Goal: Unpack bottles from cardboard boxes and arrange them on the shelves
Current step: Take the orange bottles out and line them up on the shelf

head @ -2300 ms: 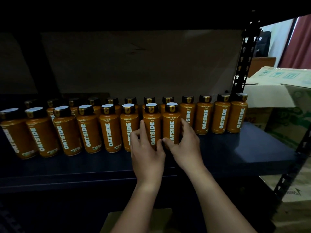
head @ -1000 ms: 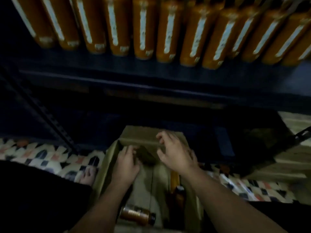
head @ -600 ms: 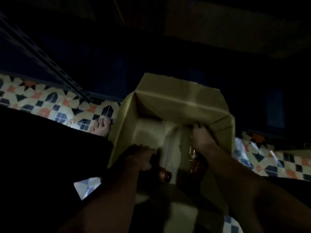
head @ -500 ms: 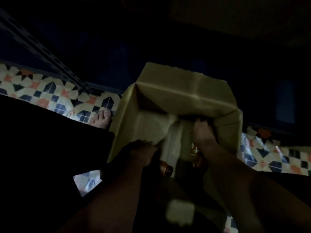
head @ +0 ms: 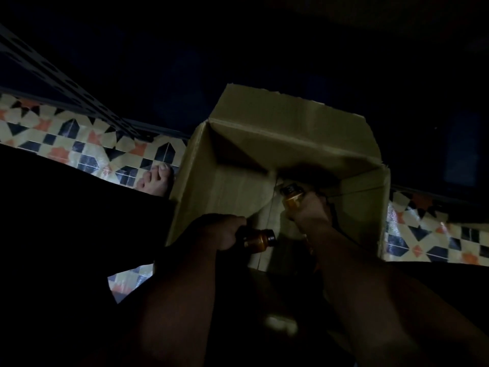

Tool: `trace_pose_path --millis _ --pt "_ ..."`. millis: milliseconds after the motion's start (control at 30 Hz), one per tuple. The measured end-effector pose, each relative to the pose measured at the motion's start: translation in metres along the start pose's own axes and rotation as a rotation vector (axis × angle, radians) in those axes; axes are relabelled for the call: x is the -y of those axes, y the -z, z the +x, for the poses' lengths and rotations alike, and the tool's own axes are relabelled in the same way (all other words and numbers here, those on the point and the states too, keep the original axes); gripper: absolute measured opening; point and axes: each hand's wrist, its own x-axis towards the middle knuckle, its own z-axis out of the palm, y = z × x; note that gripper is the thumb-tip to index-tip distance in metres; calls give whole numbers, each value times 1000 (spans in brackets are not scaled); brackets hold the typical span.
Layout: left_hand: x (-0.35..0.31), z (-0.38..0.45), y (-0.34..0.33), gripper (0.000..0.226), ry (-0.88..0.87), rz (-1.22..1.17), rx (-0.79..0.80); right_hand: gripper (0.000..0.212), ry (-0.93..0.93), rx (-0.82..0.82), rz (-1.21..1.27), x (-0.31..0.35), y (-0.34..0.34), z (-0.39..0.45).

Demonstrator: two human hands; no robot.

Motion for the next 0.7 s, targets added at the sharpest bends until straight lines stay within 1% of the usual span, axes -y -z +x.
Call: trace_pose_path --millis 33,67,100,133,200,300,333,400,467,500,600,700 --pt "-2 2 2 42 -23 44 37 61 -5 22 7 1 2 -2" --pt "13 9 11 44 27 42 44 60 5 30 29 2 3 -4" --pt "16 15 7 46 42 53 36 59 31 26 17 3 3 -4" --pt "15 10 10 50 52 -7 8 60 74 -4 12 5 4 -8" --pt "13 15 5 61 76 -48 -27 63 139 -46 9 8 4 -11" --pt "4 11 6 71 57 -137 -119 67 209 -92 118 12 12 -19" --pt "2 11 7 72 60 -201 -138 68 226 -121 162 13 17 -23" --pt "-7 7 10 69 11 -455 -187 67 268 -184 258 14 25 -32" --pt "-13 7 9 65 -51 -724 -187 63 287 -192 367 15 32 -44" --pt "-17 5 12 63 -93 -804 -225 61 293 -195 410 16 37 -52" --pt "-29 -1 23 59 -210 -966 -284 55 322 -272 495 16 53 -70" --pt "-51 -28 44 60 -306 -979 -334 51 386 -370 575 18 76 -90"
